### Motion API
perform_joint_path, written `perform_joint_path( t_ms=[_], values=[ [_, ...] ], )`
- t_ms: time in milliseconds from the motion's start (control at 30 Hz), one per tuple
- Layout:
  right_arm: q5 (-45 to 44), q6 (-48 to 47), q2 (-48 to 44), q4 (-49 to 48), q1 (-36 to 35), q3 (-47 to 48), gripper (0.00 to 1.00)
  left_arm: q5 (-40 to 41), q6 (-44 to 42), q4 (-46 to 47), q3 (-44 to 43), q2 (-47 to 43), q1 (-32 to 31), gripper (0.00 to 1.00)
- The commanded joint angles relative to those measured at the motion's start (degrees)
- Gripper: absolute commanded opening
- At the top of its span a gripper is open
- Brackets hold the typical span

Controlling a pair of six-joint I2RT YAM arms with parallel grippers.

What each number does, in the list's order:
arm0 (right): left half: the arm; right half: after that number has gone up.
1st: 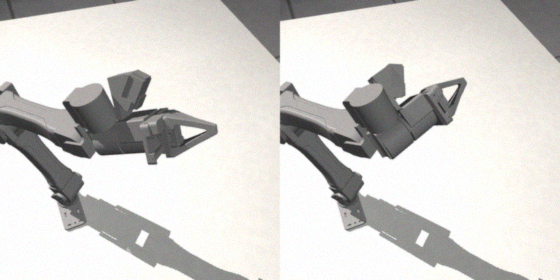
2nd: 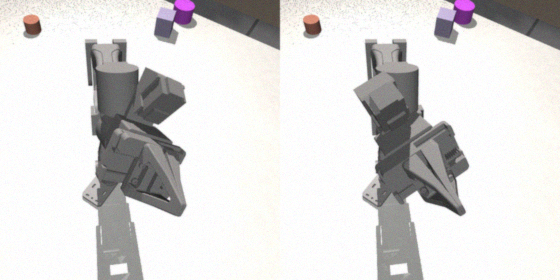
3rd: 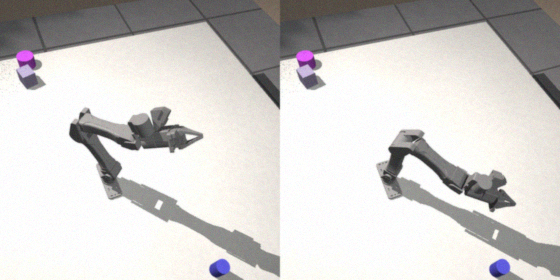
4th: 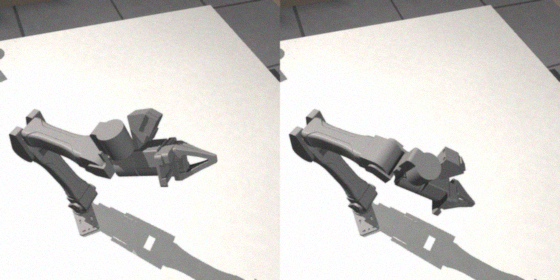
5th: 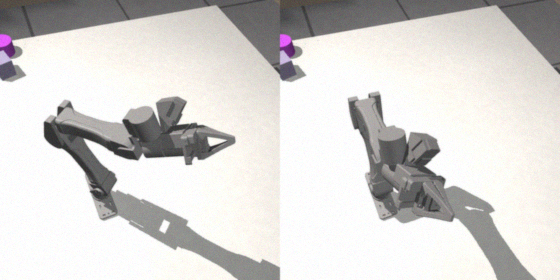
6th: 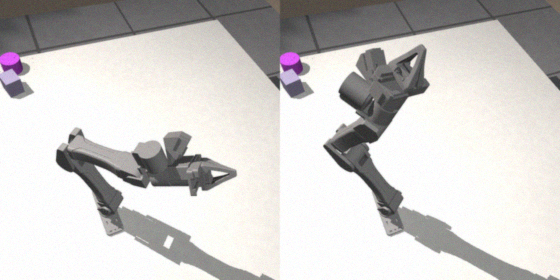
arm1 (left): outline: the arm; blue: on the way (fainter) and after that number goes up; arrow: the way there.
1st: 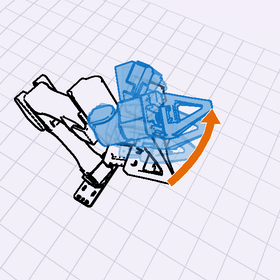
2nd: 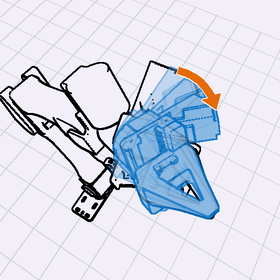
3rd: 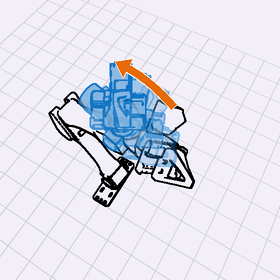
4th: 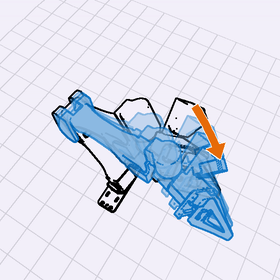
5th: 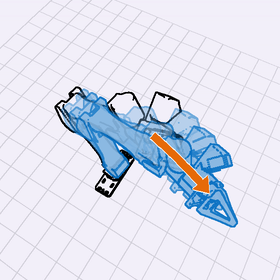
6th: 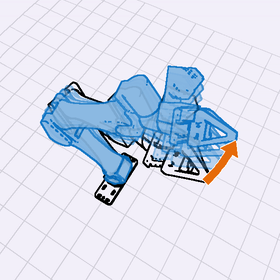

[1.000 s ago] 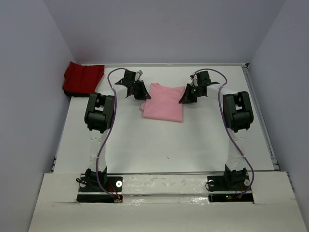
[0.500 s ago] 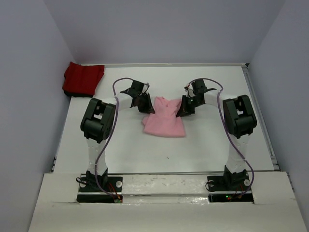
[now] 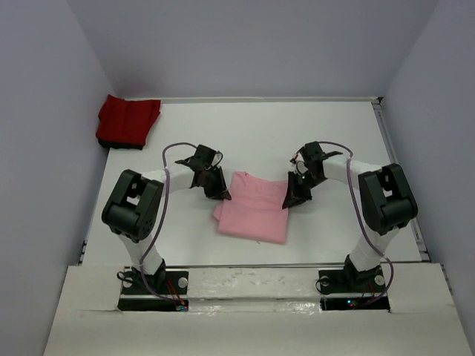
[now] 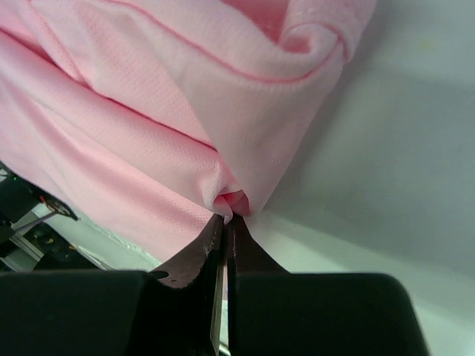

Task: Fold and stack the t-shirts
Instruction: Fold the long partially folded tshirt into a neat square

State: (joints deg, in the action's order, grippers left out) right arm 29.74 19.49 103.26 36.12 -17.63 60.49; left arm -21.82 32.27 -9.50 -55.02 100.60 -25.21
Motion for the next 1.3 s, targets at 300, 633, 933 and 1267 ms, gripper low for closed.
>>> perform_joint_path(
  t_ms=[300,633,933,1267],
  values=[
    [-4.07,-3.22,-3.69,7.48,0.23,0.42,0.0,6.0,5.08,-10.54,6.86,-4.79,-0.98,0.06],
    [-4.34,-4.54,1.59,5.72,0.23,2.7,0.0,6.09,6.84,-9.05,9.58,-5.76,-1.15,0.06],
    [-4.34,-4.54,1.07,5.37,0.23,2.62,0.46,6.26,6.49,-8.43,9.5,-5.59,-1.07,0.64],
    [-4.42,-3.84,-1.31,5.28,0.23,2.88,0.61,8.55,5.7,-9.66,8.53,-7.78,-0.72,0.99]
  ],
)
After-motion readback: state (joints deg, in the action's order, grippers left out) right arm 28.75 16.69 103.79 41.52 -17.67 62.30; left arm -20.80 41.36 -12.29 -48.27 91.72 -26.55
